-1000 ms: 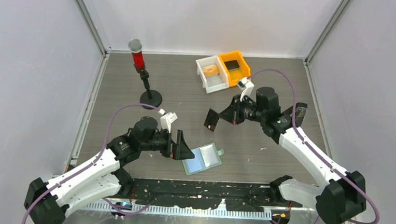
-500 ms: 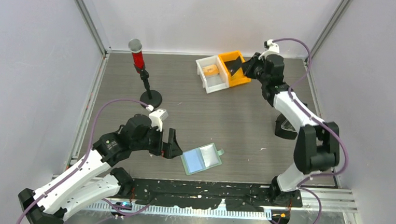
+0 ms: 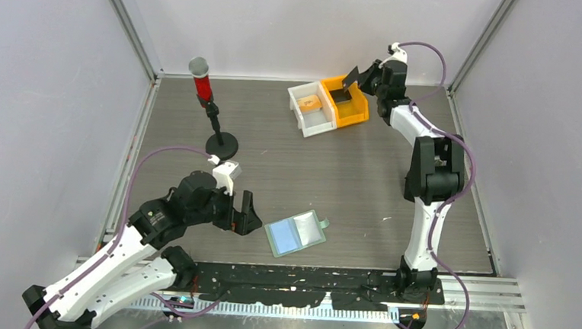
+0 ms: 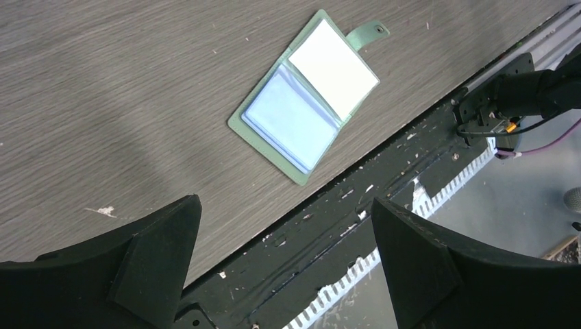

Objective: Take the credit cards out of the card holder
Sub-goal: Place the credit card in the storage box.

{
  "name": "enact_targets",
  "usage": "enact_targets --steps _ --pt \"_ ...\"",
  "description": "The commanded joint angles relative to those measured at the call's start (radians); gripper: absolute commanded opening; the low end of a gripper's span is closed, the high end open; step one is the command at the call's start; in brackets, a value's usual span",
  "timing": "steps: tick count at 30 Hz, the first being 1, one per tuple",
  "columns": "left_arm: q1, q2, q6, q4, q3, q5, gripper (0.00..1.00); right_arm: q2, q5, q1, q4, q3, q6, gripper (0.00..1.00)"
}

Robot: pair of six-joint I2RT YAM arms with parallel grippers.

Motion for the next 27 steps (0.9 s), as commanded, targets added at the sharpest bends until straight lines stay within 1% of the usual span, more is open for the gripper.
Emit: enact_targets --steps 1,8,16,19,27 --pt "0.001 -0.018 0.028 -0.02 0.024 -0.045 0.99 0.075 -0.042 0.002 0.061 0.107 0.067 0.05" --pt "0.001 -0.056 0.028 0.004 0.016 -0.037 0.99 0.186 -0.08 0.003 0.044 0.191 0.118 0.05" --pt "0.001 -0.125 0.024 0.028 -0.012 -0.059 0.99 0.244 -0.096 0.002 0.039 0.236 0.145 0.05" --pt "0.001 -0.144 0.025 0.03 -0.012 -0.072 0.99 0.271 -0.105 0.001 0.003 0.268 0.148 0.05" --pt "0.001 -0.168 0.025 0.034 -0.017 -0.099 0.99 0.301 -0.135 -0.002 -0.01 0.292 0.172 0.1"
